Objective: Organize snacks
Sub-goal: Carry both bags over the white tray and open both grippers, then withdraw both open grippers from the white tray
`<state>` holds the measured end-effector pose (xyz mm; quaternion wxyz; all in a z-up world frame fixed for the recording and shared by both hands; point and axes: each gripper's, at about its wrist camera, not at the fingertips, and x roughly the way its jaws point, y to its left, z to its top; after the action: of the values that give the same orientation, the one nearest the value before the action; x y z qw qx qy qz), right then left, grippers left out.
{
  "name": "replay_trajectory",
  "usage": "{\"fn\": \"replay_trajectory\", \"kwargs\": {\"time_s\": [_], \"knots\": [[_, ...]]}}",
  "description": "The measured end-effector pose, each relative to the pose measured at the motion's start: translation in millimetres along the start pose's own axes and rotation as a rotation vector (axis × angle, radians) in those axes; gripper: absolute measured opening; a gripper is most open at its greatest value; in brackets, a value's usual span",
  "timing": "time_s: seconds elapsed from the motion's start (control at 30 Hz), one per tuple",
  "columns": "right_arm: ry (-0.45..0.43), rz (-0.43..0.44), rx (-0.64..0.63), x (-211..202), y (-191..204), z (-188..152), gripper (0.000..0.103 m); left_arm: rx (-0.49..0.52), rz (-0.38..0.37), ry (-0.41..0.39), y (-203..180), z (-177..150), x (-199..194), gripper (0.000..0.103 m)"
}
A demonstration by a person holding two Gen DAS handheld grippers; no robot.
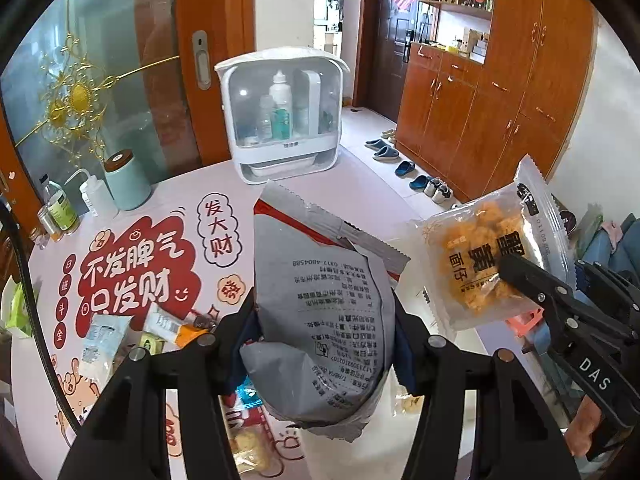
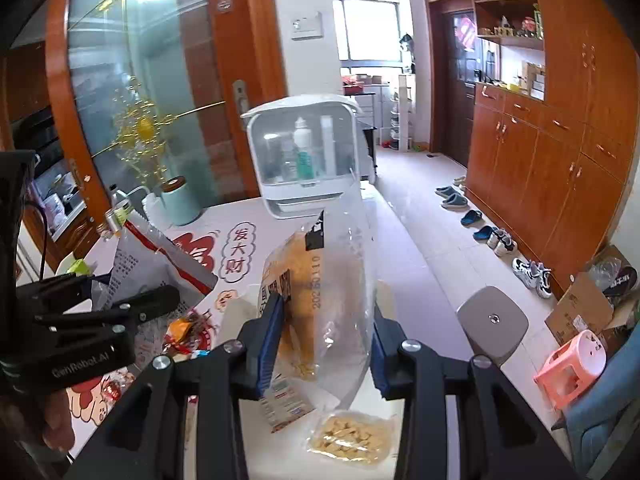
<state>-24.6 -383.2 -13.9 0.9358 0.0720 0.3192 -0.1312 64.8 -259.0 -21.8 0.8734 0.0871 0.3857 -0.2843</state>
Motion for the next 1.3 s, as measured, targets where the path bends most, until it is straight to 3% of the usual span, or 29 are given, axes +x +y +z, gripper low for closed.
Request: {"fn": "replay_trajectory", "kwargs": {"time_s": [0.63, 0.7, 0.9, 0.97, 1.13, 1.3], "knots": [[0.058, -0.009, -0.001, 40.9, -27.2, -3.5, 0.039, 0.056, 0.080, 0.016, -34.7, 12.4, 30.4, 0.058], [0.067, -0.002, -0.001, 45.3, -27.1, -3.6, 0.039, 0.056, 0.097, 0.022, -35.4, 12.8, 34.0, 0.062], [0.059, 0.029, 0.018, 50.6, -29.2, -4.7, 0.040, 0.058, 0.141, 0.029, -32.9, 11.8, 38.9, 0.087], [0.048, 0.015, 0.009, 48.8, -26.9, -4.0, 0.045, 0.059, 0.165, 0.019, -31.2, 11.4, 37.2, 0.094], [0.054, 0.002, 0.024, 47.2, -27.6, -6.3, 0.059, 0.047, 0.169, 0.032, -22.7, 7.0, 34.4, 0.097], [0.060, 0.003, 0.037, 43.0, -28.0, -10.4, 0.061, 0.062, 0.179, 0.032, -22.9, 0.0, 30.3, 0.102]]}}
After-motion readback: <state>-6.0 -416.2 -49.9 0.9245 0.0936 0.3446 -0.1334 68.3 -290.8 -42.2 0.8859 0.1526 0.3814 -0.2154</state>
